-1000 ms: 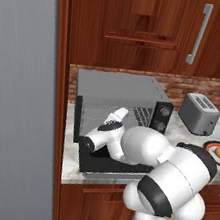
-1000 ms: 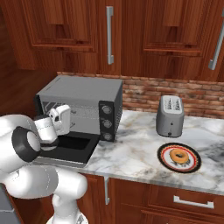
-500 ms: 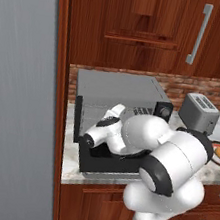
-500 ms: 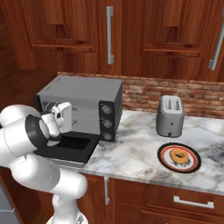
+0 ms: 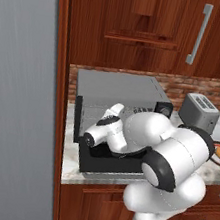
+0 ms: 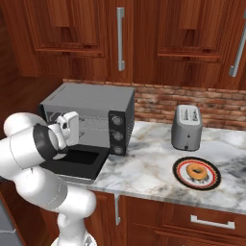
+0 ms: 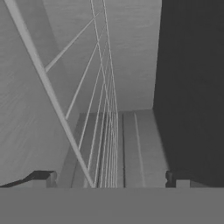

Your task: Pick up the bagel from the plate, place it on the toaster oven rack, close the door, and set the timer.

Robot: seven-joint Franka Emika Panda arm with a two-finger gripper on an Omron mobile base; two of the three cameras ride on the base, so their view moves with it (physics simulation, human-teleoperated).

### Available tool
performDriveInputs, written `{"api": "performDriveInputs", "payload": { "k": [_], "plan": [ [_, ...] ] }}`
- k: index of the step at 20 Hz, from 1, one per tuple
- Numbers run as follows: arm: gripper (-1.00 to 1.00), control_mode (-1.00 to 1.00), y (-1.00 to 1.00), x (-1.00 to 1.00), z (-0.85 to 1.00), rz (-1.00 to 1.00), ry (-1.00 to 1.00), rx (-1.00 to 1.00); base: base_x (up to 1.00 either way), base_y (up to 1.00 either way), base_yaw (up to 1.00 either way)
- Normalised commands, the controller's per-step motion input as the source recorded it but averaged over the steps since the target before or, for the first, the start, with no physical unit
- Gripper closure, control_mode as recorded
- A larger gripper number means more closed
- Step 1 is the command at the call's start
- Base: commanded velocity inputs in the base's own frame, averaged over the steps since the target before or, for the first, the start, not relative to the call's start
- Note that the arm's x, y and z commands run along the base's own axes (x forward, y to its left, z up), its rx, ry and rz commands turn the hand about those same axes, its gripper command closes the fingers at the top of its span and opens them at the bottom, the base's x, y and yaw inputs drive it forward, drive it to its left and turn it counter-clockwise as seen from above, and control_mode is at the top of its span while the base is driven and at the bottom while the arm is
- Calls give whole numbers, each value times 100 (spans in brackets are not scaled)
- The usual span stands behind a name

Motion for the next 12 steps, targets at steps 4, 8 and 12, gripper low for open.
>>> {"api": "performDriveInputs", "payload": {
  "k": [4, 8, 12],
  "plan": [
    [-100, -100, 0, 0, -51, 4, -1, 0, 0, 0, 0],
    [-100, -100, 3, 0, -52, 8, -11, 0, 0, 0, 0],
    [-100, -100, 1, 0, -52, 9, -14, 0, 0, 0, 0]
  ]
}}
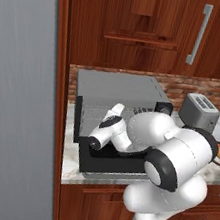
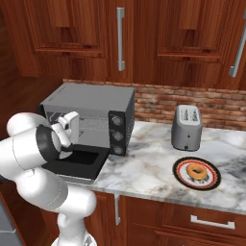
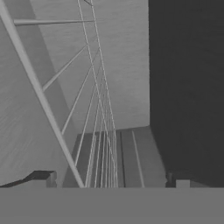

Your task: Pick up the bagel from the plate, place it on the toaster oven rack, close the door, and set the timer.

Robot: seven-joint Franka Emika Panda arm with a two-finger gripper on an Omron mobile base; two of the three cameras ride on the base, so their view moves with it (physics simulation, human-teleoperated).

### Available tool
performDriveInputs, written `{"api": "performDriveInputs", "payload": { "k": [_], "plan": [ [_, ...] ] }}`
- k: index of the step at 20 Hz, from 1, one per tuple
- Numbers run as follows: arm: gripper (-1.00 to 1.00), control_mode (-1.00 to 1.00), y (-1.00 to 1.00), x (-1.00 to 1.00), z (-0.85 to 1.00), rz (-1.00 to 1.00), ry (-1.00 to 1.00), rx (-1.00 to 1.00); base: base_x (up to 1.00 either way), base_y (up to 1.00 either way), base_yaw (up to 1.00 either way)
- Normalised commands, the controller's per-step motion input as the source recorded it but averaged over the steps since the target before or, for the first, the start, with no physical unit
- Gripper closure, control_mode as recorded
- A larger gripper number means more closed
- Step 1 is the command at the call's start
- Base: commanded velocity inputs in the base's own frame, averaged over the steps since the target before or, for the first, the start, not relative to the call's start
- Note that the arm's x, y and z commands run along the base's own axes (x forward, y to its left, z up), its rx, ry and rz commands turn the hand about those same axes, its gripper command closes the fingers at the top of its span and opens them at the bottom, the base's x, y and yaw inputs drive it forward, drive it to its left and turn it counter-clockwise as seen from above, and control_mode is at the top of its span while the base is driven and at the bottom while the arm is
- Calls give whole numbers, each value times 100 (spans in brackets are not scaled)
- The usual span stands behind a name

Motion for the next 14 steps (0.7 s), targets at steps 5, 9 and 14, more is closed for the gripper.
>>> {"api": "performDriveInputs", "payload": {
  "k": [5, 9, 14],
  "plan": [
    [-100, -100, 1, 0, -60, 3, -2, 0, 0, 0, 0],
    [-100, -100, 8, 0, -59, 0, 1, 0, 0, 0, 0],
    [-100, -100, 10, 0, -53, 0, 1, 0, 0, 0, 0]
  ]
}}
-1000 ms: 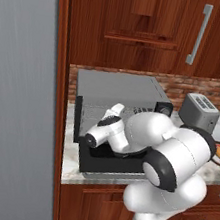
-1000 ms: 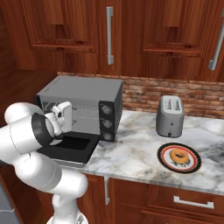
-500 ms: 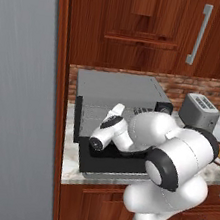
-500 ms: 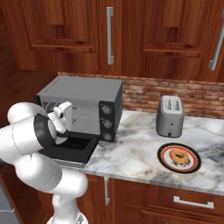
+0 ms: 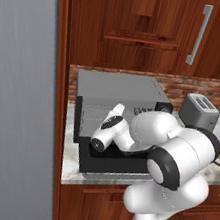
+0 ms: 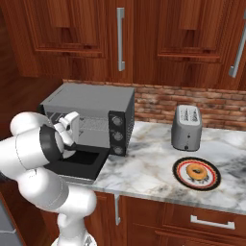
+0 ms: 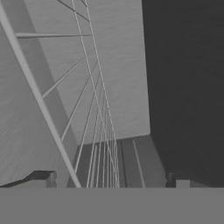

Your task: Pick up the bagel from the plate, place it on the toaster oven rack, close the door, and set the timer.

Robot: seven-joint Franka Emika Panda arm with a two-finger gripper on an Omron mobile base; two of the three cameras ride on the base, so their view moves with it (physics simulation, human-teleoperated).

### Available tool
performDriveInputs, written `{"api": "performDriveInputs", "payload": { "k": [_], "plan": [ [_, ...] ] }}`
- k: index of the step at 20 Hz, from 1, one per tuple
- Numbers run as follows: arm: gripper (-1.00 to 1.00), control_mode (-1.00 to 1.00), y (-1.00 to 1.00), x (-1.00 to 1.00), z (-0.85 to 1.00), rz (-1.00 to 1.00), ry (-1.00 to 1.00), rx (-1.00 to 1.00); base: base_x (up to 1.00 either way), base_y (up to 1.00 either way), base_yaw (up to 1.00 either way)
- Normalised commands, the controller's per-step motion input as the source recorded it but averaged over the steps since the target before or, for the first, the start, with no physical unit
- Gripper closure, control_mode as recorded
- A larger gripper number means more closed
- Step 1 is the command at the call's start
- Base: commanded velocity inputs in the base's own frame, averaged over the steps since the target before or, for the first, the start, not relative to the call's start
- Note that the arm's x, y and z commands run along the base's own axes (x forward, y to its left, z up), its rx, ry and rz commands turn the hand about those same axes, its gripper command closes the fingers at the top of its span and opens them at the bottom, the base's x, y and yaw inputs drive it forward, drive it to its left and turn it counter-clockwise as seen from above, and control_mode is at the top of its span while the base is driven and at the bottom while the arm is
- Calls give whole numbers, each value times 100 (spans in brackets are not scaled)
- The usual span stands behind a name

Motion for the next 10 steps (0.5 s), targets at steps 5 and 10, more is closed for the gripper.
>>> {"api": "performDriveInputs", "payload": {
  "k": [5, 10],
  "plan": [
    [-100, -100, 3, -18, -25, 0, -2, 0, 0, 0, 0],
    [-100, -100, 10, -58, 0, 0, -4, 0, 0, 0, 0]
  ]
}}
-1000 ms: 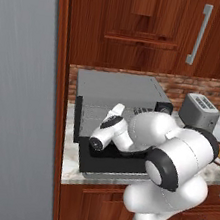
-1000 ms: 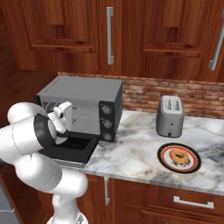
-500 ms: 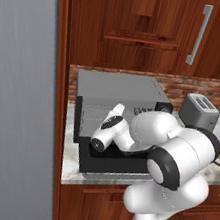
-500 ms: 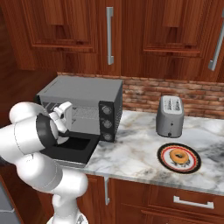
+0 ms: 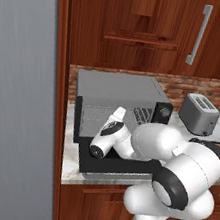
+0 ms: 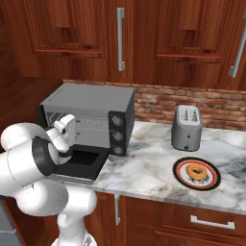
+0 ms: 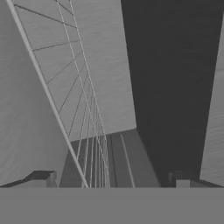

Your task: Pick up the bagel from the plate, place it on the toaster oven rack, close the door, and set the timer.

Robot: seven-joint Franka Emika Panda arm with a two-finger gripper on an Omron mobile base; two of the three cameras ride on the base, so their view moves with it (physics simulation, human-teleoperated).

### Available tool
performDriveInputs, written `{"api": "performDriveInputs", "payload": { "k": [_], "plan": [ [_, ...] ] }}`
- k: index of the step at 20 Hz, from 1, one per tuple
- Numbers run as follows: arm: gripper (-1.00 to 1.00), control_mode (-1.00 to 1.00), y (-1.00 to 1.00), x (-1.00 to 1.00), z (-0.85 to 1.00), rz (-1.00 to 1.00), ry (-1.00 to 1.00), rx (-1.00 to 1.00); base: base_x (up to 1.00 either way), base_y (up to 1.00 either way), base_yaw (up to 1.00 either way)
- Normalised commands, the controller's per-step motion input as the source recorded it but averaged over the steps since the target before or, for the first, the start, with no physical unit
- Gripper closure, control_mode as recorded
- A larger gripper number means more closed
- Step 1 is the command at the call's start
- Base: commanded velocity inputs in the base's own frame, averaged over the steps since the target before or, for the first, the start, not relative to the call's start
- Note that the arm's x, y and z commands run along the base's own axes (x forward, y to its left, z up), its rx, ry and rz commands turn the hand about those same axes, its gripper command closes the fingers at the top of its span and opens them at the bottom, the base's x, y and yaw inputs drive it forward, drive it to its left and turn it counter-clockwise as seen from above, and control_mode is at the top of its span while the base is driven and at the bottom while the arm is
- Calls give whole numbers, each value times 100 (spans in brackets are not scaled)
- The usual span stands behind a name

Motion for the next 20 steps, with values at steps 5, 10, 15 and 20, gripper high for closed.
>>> {"api": "performDriveInputs", "payload": {
  "k": [5, 10, 15, 20],
  "plan": [
    [-100, -100, 8, -4, 0, 0, 0, 0, 0, 0, 0],
    [-100, -100, 0, 12, -14, 0, 8, 0, 0, 0, 0],
    [-100, -100, 0, 3, -55, 0, 15, -1, 0, 0, 0],
    [-100, -100, 5, 0, -56, 0, -1, -2, 0, 0, 0]
  ]
}}
